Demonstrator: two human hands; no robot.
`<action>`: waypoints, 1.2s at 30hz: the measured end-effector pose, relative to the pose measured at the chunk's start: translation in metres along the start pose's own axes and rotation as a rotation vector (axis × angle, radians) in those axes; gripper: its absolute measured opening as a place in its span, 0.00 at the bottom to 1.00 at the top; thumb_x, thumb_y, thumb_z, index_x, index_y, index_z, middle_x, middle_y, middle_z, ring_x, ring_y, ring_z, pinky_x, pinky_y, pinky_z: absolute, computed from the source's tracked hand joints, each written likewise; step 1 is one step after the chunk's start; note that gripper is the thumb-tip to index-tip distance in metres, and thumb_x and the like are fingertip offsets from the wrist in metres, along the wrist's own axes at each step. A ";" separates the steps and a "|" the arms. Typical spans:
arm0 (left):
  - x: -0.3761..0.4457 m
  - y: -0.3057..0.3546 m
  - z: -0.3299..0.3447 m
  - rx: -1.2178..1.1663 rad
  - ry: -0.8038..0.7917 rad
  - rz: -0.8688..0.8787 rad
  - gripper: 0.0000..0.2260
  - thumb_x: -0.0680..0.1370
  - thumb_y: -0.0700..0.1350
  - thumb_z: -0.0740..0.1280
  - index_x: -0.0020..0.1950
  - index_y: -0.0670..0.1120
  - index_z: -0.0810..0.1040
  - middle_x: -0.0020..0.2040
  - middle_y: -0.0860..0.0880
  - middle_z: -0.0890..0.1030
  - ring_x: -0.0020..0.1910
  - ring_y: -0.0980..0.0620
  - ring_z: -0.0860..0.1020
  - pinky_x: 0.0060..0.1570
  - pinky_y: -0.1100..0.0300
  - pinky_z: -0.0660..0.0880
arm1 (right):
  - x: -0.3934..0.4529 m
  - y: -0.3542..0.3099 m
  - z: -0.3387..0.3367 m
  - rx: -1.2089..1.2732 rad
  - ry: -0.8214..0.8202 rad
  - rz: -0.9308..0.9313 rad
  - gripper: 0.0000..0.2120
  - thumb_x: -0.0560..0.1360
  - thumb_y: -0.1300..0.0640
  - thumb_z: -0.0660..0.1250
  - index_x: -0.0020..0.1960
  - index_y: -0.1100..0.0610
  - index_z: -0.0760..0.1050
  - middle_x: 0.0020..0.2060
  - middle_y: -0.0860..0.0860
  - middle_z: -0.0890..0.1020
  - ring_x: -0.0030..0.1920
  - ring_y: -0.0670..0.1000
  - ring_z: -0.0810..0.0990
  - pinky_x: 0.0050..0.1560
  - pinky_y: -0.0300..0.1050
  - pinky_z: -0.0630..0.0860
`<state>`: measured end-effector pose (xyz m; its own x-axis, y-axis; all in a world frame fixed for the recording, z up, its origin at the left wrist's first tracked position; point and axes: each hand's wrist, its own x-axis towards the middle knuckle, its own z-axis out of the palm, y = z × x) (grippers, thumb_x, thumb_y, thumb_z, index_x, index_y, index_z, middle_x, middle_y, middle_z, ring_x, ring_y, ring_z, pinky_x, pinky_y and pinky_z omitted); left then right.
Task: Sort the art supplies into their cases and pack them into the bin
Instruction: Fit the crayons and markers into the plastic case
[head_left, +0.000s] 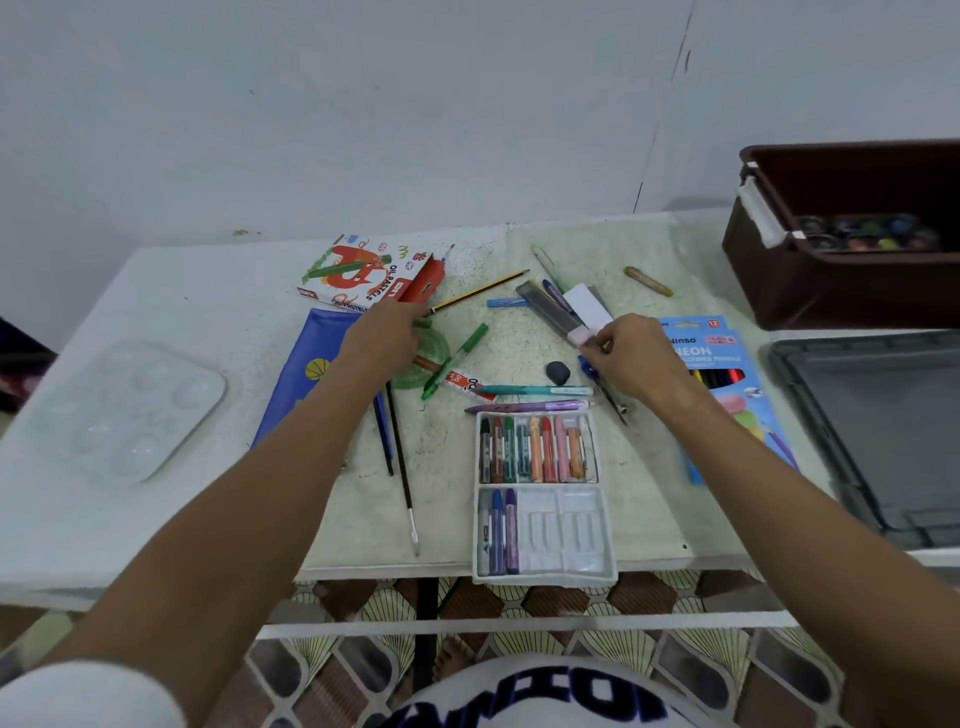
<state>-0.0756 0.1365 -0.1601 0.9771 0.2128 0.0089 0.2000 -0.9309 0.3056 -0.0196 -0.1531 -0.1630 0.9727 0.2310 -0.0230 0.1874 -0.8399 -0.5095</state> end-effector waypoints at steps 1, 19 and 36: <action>0.002 -0.001 0.001 0.039 -0.005 0.009 0.17 0.78 0.38 0.59 0.66 0.49 0.76 0.60 0.42 0.77 0.54 0.42 0.78 0.50 0.48 0.77 | 0.001 0.000 0.002 -0.002 -0.011 0.000 0.16 0.76 0.50 0.66 0.40 0.62 0.82 0.33 0.58 0.79 0.32 0.55 0.77 0.32 0.42 0.70; -0.049 0.031 -0.019 -0.308 0.127 0.167 0.06 0.81 0.41 0.63 0.55 0.42 0.76 0.50 0.50 0.76 0.39 0.58 0.74 0.37 0.72 0.67 | -0.060 -0.001 -0.041 0.444 -0.051 0.220 0.07 0.72 0.56 0.74 0.43 0.60 0.82 0.36 0.53 0.82 0.32 0.49 0.78 0.32 0.39 0.76; -0.194 0.064 0.027 -0.499 0.023 0.531 0.12 0.75 0.35 0.69 0.56 0.45 0.83 0.52 0.51 0.82 0.48 0.58 0.79 0.48 0.64 0.77 | -0.196 -0.030 0.004 0.249 -0.146 -0.087 0.08 0.79 0.54 0.62 0.52 0.54 0.79 0.38 0.43 0.75 0.33 0.40 0.72 0.33 0.29 0.67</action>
<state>-0.2509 0.0279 -0.1683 0.9301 -0.2188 0.2950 -0.3634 -0.6654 0.6521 -0.2161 -0.1715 -0.1468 0.9211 0.3799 -0.0845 0.2121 -0.6721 -0.7095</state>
